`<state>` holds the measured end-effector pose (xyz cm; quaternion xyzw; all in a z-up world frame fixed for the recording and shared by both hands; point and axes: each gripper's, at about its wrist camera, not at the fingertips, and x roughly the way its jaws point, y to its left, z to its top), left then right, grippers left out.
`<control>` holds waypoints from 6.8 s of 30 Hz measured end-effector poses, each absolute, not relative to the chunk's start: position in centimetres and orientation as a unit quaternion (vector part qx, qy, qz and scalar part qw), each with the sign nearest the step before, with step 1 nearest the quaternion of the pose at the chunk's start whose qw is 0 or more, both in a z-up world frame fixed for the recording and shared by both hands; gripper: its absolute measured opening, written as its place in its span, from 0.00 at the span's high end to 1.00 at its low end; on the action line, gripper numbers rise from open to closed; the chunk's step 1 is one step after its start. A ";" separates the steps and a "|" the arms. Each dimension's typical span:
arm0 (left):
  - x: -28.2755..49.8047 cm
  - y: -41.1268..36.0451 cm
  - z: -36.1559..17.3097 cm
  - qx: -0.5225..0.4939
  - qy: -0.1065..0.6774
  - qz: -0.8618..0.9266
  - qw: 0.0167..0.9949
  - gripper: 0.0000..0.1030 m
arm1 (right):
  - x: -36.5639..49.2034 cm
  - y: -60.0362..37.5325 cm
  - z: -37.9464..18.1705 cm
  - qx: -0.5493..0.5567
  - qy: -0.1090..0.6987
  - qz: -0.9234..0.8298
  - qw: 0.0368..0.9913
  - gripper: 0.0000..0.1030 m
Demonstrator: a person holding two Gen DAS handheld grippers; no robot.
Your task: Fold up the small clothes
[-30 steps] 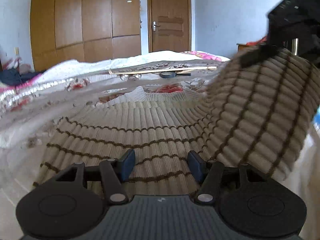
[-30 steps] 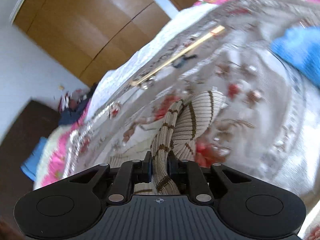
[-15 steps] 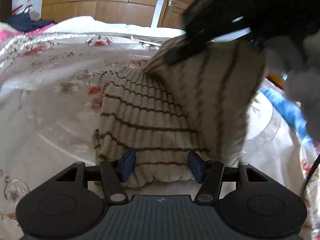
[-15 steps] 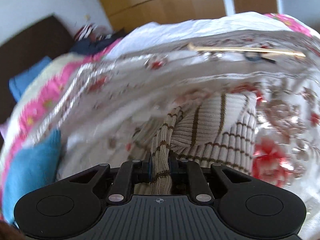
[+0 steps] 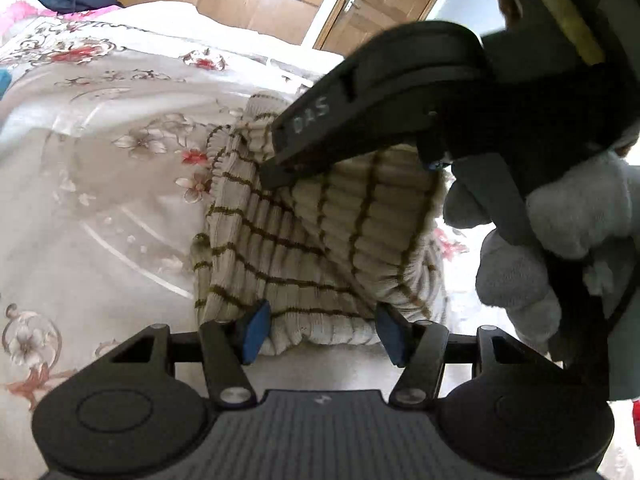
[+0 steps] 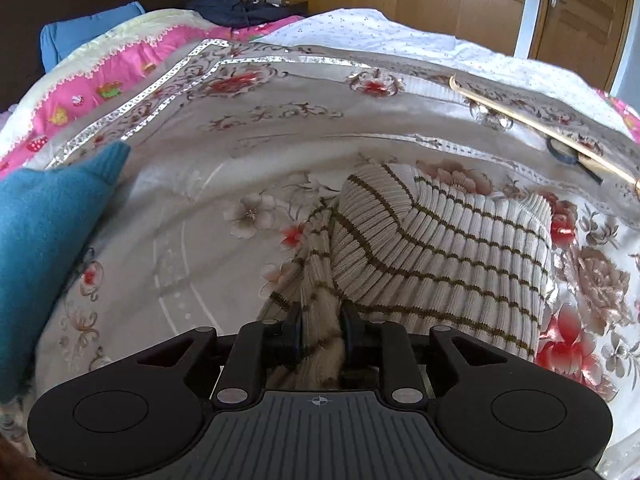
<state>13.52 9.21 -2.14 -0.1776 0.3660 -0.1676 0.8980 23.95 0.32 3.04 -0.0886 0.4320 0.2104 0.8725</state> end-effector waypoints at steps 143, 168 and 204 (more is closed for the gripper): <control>16.2 10.0 -2.4 -0.142 0.352 0.025 0.925 0.40 | 14.6 -15.4 -2.4 0.095 0.384 0.227 0.890 0.57; 13.2 7.6 -1.8 -0.101 0.368 0.036 0.924 0.39 | 13.5 -16.0 -0.8 0.038 0.403 0.178 0.897 0.68; 5.9 3.3 -1.2 -0.067 0.418 0.034 0.906 0.18 | 6.8 -15.6 0.4 0.044 0.382 0.190 0.903 0.63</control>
